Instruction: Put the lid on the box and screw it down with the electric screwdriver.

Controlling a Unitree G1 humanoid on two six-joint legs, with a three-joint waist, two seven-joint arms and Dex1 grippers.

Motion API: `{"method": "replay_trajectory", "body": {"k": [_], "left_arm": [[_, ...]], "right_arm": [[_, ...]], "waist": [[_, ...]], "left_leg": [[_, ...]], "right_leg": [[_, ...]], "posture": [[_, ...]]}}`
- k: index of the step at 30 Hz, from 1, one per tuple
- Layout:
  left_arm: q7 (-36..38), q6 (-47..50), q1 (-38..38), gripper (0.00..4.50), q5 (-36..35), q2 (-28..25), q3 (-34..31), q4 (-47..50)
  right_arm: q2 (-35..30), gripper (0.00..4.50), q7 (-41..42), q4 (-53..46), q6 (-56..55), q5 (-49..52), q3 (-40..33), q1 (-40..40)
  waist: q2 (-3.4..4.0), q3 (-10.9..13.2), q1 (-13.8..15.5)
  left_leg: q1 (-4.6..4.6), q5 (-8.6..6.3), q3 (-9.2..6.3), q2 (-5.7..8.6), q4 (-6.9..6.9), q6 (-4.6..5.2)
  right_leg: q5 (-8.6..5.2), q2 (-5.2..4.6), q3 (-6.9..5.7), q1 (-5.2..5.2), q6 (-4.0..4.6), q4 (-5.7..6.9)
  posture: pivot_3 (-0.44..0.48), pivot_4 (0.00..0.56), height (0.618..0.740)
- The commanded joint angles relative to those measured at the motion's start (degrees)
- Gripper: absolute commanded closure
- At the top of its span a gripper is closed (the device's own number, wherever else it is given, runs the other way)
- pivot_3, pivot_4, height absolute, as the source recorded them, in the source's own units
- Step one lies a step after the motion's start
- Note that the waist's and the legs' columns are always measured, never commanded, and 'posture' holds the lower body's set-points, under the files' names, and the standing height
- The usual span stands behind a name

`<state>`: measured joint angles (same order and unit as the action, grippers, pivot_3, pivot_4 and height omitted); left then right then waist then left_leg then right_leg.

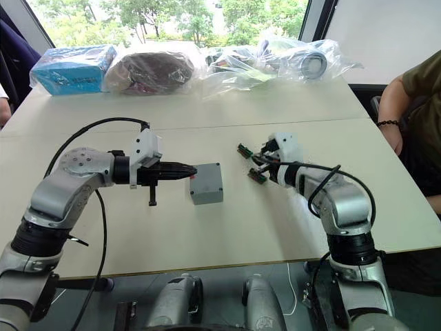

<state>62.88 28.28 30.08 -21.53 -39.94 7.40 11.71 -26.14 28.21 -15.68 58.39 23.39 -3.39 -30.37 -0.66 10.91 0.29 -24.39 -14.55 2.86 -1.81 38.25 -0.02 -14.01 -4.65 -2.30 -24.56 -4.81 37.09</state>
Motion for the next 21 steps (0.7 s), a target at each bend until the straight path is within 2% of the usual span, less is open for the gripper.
{"method": "replay_trajectory", "body": {"k": [1,8,12,21], "left_arm": [[0.7,-2.5,0.1,4.5,1.1,-1.7,-1.6,-1.8],[1.5,-5.4,1.3,4.5,2.6,-2.1,-1.3,-5.8],[1.3,-5.2,0.7,4.5,2.4,-2.0,-1.3,-4.9],[1.0,-5.3,0.3,4.5,2.6,-1.9,-0.9,-3.9]], "right_arm": [[0.8,4.39,0.6,-4.8,5.0,3.9,1.3,-5.6],[3.8,4.39,1.1,-3.5,8.1,4.9,8.7,-11.4],[3.5,4.39,2.1,-1.2,5.5,3.0,12.6,-12.0],[3.0,4.39,2.7,0.9,3.2,1.5,13.9,-11.3]], "waist": [[0.0,0.0,-0.1],[0.01,0.0,-0.2],[0.01,0.0,0.0],[0.01,0.0,-0.1]], "left_leg": [[0.0,0.0,0.0,0.0,0.0,0.0],[-0.01,0.0,0.0,0.0,-0.01,0.0],[-0.02,0.0,0.02,0.01,0.0,0.0],[-0.01,0.0,0.02,0.01,0.0,0.0]], "right_leg": [[0.0,0.0,0.0,0.0,0.0,0.0],[0.0,0.0,-0.01,-0.01,0.01,0.0],[0.0,-0.03,-0.01,-0.01,0.0,0.0],[0.0,-0.02,-0.01,-0.01,0.0,0.0]], "posture": [[0.0,0.15,0.74],[0.0,0.15,0.74],[0.0,0.15,0.74],[0.0,0.15,0.74]]}}
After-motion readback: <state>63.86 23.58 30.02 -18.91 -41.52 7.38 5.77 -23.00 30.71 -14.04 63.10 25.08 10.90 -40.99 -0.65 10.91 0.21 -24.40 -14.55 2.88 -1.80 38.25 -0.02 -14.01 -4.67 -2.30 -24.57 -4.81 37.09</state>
